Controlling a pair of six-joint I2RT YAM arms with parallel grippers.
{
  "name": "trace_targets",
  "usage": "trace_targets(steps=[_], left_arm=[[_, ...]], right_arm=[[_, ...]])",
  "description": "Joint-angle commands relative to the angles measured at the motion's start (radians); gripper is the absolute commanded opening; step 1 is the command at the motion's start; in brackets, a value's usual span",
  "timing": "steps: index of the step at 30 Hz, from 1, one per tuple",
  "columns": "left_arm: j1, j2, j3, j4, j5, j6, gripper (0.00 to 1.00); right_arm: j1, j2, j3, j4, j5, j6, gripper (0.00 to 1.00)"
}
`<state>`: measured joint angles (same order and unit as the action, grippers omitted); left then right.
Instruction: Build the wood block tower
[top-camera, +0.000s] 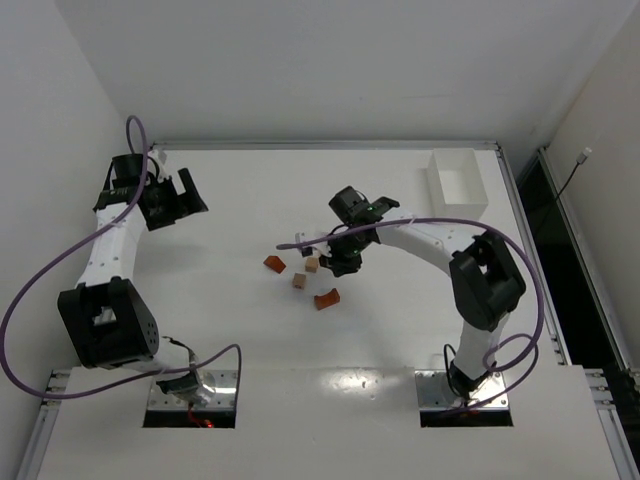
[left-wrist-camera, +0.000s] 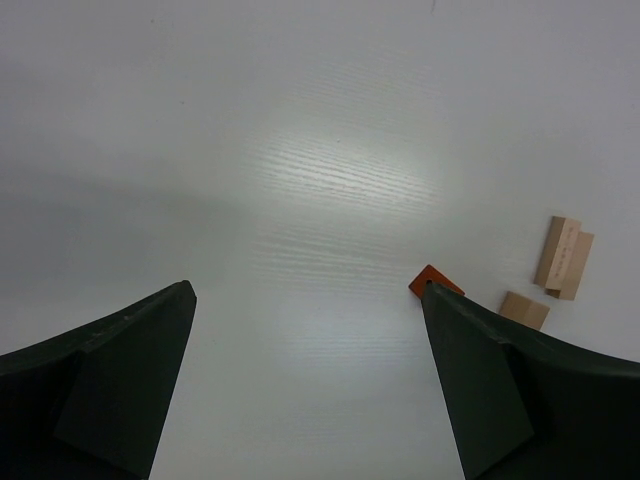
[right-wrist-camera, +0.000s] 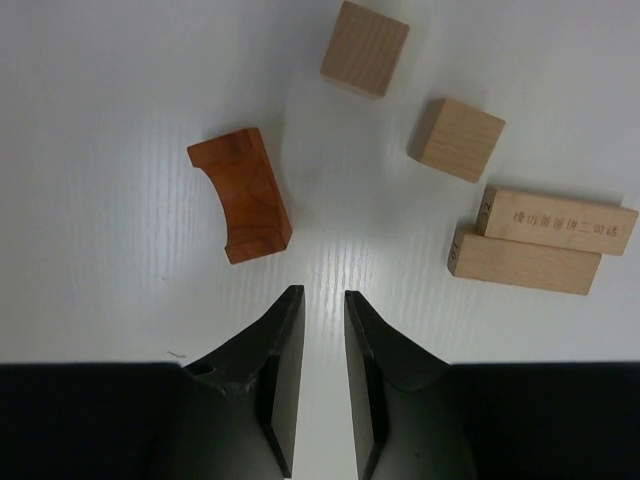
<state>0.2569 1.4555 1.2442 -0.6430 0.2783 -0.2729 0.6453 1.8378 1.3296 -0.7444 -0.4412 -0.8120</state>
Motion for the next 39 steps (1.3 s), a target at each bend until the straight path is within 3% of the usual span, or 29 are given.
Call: trace_targets(steps=[1, 3, 6, 10, 20, 39], left_arm=[[0.007, -0.031, 0.023, 0.023, 0.025, -0.005, 0.95], [0.007, -0.018, 0.034, 0.023, 0.025, -0.014, 0.95], [0.007, -0.006, 0.044, 0.023, 0.025, -0.014, 0.95], [0.007, 0.003, 0.054, 0.023, 0.035, -0.014, 0.95], [0.007, 0.003, 0.054, 0.023, 0.044, -0.014, 0.95], [0.007, 0.043, 0.072, 0.032, 0.062, -0.023, 0.95]], right_arm=[[0.019, -0.055, -0.029, 0.085, 0.027, -0.004, 0.19], [0.01, -0.046, -0.029, 0.094, 0.027, -0.004, 0.18], [0.01, -0.012, -0.011, 0.103, 0.038, -0.013, 0.08], [0.01, 0.043, 0.02, 0.112, 0.061, -0.013, 0.05], [0.01, 0.176, 0.118, 0.089, 0.082, -0.013, 0.05], [0.01, 0.262, 0.192, 0.03, 0.136, -0.013, 0.15]])
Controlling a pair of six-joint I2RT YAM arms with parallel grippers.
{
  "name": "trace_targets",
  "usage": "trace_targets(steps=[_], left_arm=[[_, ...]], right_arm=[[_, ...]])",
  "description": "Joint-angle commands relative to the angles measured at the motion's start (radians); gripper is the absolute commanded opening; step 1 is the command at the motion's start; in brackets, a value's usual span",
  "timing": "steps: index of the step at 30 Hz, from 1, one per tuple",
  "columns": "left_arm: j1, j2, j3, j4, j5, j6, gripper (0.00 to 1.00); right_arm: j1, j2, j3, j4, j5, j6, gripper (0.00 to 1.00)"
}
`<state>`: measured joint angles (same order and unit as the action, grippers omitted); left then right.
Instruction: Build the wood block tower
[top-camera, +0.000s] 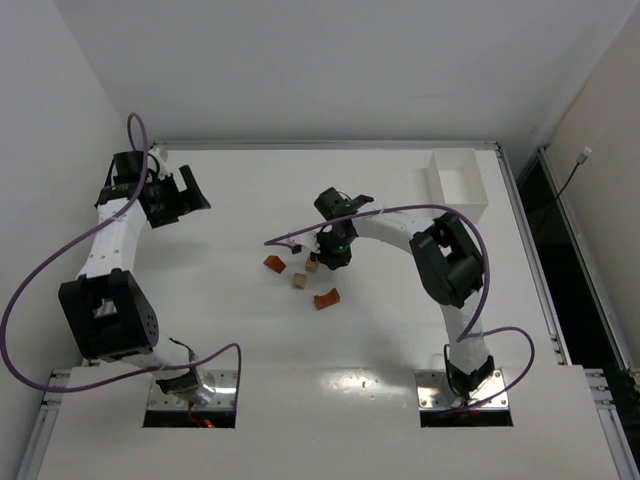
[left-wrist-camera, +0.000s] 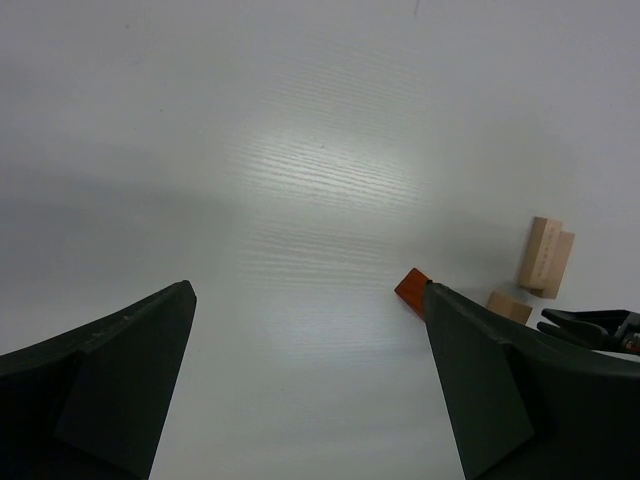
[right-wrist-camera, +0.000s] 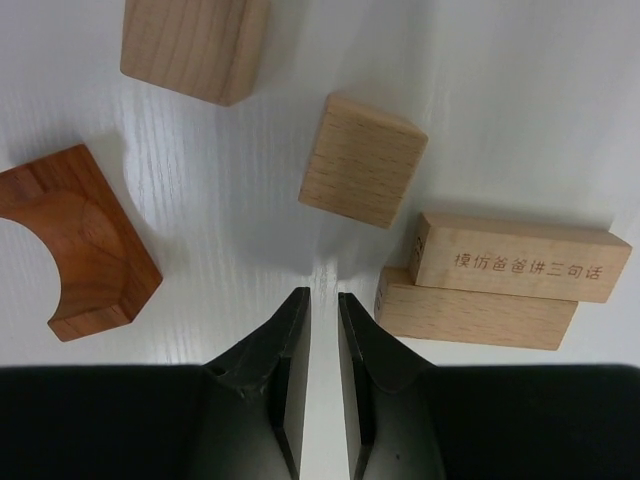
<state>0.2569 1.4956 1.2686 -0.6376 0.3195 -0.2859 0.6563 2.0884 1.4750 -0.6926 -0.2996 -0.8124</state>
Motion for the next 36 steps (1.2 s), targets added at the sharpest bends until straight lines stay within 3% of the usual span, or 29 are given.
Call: trace_targets(steps=[1, 14, 36], left_arm=[[0.007, 0.003, 0.048, 0.027, 0.021, -0.01, 0.95], [0.007, 0.041, 0.066, 0.027, 0.039, -0.019, 0.95], [0.007, 0.069, 0.084, 0.027, 0.067, -0.019, 0.95]], right_arm=[[-0.001, 0.012, 0.047, -0.022, -0.006, -0.013, 0.15], [-0.011, 0.021, 0.056, -0.031, 0.022, -0.013, 0.28], [-0.011, 0.048, 0.085, -0.051, 0.022, -0.004, 0.36]])
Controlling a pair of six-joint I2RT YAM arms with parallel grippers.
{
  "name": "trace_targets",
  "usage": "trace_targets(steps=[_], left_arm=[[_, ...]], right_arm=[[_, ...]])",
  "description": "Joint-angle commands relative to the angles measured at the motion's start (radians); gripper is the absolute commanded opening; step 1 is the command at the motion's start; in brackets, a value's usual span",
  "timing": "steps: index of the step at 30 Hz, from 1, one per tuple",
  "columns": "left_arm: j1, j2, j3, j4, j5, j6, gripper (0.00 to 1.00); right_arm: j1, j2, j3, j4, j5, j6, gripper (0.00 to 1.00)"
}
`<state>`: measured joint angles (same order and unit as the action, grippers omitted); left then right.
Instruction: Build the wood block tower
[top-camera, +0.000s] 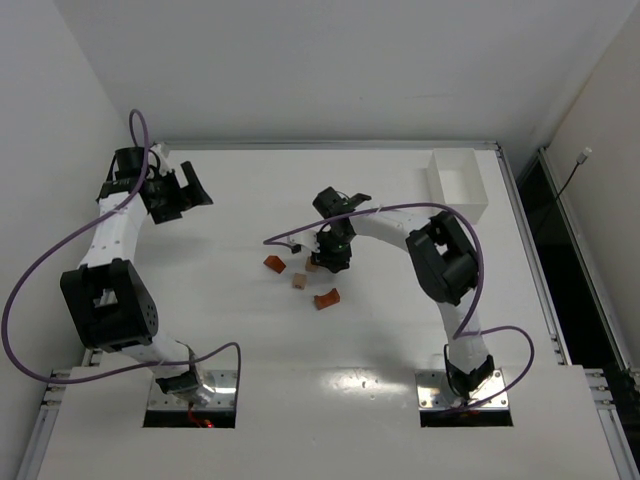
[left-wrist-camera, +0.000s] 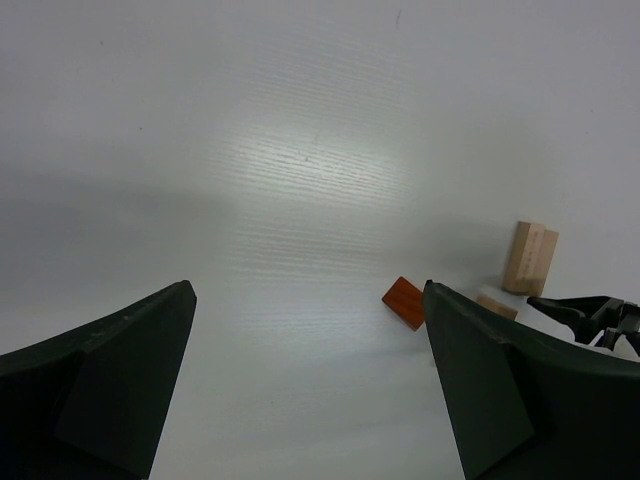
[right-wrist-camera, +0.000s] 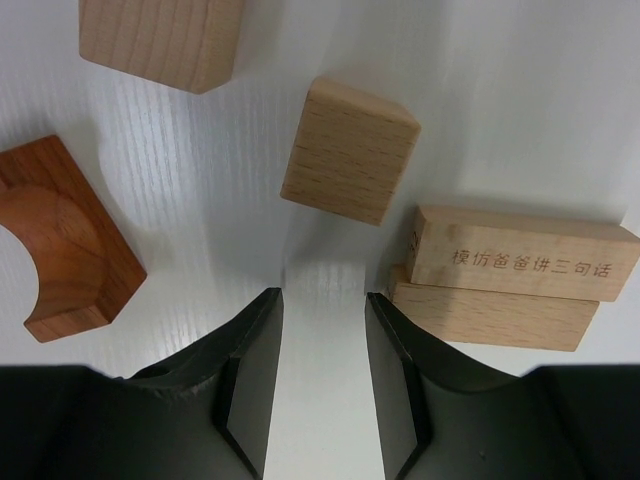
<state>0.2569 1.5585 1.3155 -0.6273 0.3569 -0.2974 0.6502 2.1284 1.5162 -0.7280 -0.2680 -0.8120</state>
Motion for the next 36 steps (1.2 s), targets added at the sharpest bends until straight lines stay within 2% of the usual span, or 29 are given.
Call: trace_targets(steps=[1, 7, 8, 9, 10, 13, 18, 21, 22, 24, 26, 31, 36], left_arm=[[0.007, 0.006, 0.037, 0.017, 0.03, -0.008, 0.95], [0.007, 0.024, 0.037, 0.026, 0.03, -0.008, 0.95], [0.007, 0.025, 0.037, 0.026, 0.03, -0.008, 0.95], [0.007, 0.025, 0.037, 0.026, 0.039, -0.008, 0.95], [0.007, 0.025, 0.037, 0.026, 0.039, -0.008, 0.95], [0.007, 0.025, 0.047, 0.026, 0.039, -0.008, 0.95], [0.007, 0.003, 0.037, 0.026, 0.039, 0.003, 0.95], [0.007, -0.008, 0.028, 0.026, 0.03, 0.003, 0.95], [0.007, -0.008, 0.016, 0.026, 0.03, 0.003, 0.95], [0.007, -0.018, 0.007, 0.037, 0.001, -0.011, 0.95], [0.007, -0.037, -0.015, 0.046, -0.033, -0.02, 0.95], [0.007, -0.046, -0.024, 0.057, -0.073, -0.031, 0.97], [0.007, -0.055, 0.007, 0.035, -0.107, -0.02, 1.0]], right_arm=[[-0.004, 0.008, 0.044, -0.016, -0.01, -0.004, 0.36], [-0.014, -0.001, 0.044, -0.016, -0.019, -0.004, 0.36], [-0.014, -0.001, 0.044, -0.027, -0.019, -0.004, 0.3], [-0.014, -0.001, 0.044, -0.027, -0.031, -0.004, 0.11], [-0.014, -0.013, 0.044, -0.039, -0.031, -0.004, 0.06], [-0.014, -0.059, 0.029, -0.067, -0.083, -0.013, 0.0], [-0.005, -0.241, -0.085, -0.079, -0.146, -0.013, 0.0], [-0.004, -0.359, -0.105, -0.024, -0.18, 0.069, 0.0], [-0.004, -0.381, -0.105, 0.004, -0.168, 0.106, 0.02], [0.005, -0.409, -0.105, 0.092, -0.107, 0.197, 0.17], [0.014, -0.409, -0.076, 0.139, -0.042, 0.261, 0.26], [0.032, -0.257, 0.092, 0.128, 0.027, 0.272, 0.26], [0.042, -0.125, 0.185, 0.11, 0.07, 0.26, 0.33]])
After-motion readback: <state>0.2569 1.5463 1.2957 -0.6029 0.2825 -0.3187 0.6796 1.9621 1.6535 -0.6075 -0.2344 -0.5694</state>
